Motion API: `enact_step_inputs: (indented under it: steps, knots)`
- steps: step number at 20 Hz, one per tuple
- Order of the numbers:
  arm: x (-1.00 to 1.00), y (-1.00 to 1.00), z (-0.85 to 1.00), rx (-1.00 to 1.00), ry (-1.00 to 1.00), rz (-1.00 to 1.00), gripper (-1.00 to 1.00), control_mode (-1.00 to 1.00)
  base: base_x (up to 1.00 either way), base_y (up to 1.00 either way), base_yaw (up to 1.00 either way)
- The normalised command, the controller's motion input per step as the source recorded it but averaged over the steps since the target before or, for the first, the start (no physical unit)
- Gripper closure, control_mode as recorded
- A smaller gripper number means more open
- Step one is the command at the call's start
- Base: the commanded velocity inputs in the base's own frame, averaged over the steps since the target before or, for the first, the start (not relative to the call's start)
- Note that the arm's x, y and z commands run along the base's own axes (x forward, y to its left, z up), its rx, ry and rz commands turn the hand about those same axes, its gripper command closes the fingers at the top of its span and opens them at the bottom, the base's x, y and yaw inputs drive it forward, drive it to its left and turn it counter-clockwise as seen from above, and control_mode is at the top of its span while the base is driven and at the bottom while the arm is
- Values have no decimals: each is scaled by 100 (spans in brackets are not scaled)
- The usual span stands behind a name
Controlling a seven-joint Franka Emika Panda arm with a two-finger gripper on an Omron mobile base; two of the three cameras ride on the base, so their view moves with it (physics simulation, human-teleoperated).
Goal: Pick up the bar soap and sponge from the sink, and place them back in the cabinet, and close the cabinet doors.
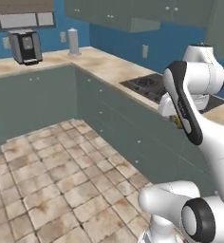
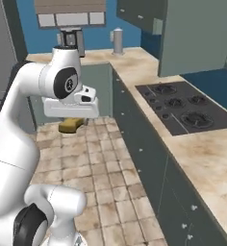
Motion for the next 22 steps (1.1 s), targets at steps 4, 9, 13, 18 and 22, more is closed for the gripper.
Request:
enact_step_inputs:
  steps: [4, 9, 13, 18, 22]
  knots:
    - [0, 0, 0, 0, 0, 0, 100, 100, 0, 0, -54]
    - [0, 0, 0, 0, 0, 0, 100, 100, 17, 0, -53]
    - [0, 0, 0, 0, 0, 0, 100, 100, 23, 0, -50]
    - [0, 0, 0, 0, 0, 0, 100, 100, 26, 0, -49]
    - [0, 0, 0, 0, 0, 0, 100, 100, 32, 0, -46]
